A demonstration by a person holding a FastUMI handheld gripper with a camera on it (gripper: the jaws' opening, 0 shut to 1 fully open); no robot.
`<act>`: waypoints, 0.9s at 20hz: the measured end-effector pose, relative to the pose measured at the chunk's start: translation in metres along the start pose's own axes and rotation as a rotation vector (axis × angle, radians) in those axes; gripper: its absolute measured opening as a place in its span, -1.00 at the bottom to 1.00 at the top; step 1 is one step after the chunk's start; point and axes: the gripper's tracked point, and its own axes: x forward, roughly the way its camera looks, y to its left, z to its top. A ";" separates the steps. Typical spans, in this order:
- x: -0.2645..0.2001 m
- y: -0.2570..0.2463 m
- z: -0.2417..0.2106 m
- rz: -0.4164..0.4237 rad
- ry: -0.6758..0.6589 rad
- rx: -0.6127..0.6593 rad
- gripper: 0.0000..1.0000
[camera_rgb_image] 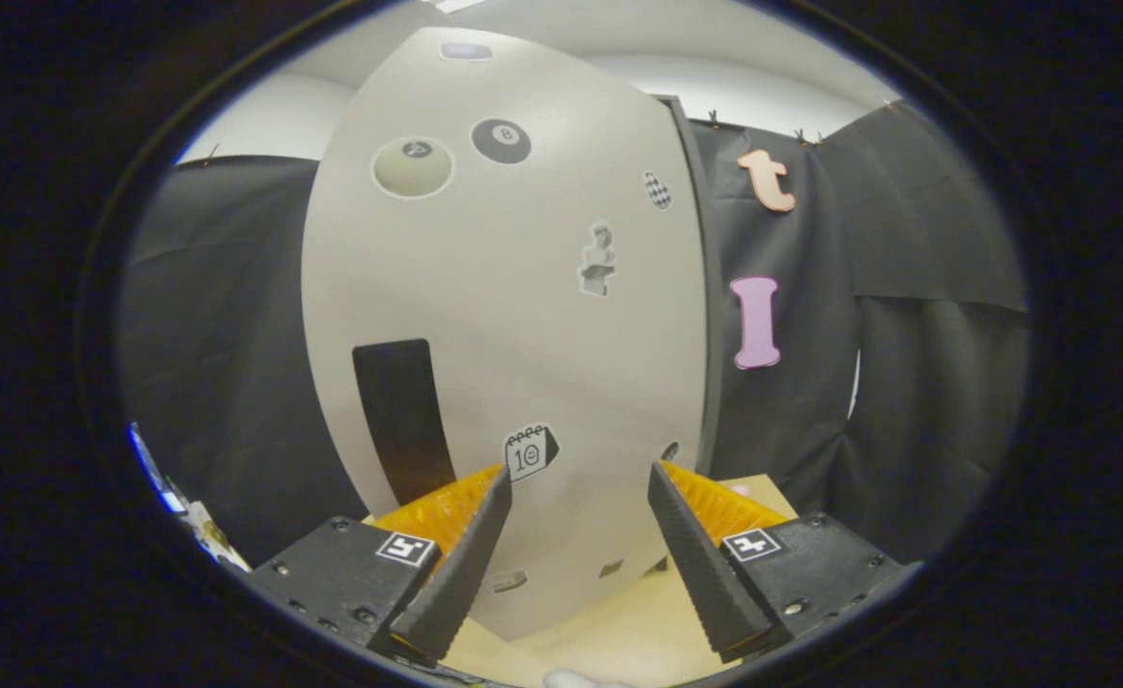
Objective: Open the shoe cabinet door, grab the shoes and put them into the shoe cabinet, then close the shoe cabinet door.
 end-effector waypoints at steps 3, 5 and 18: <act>0.034 0.027 0.004 0.013 -0.016 0.010 0.89; 0.039 0.034 0.000 0.008 0.000 0.005 0.91; -0.032 0.009 0.015 -0.126 -0.026 -0.048 0.96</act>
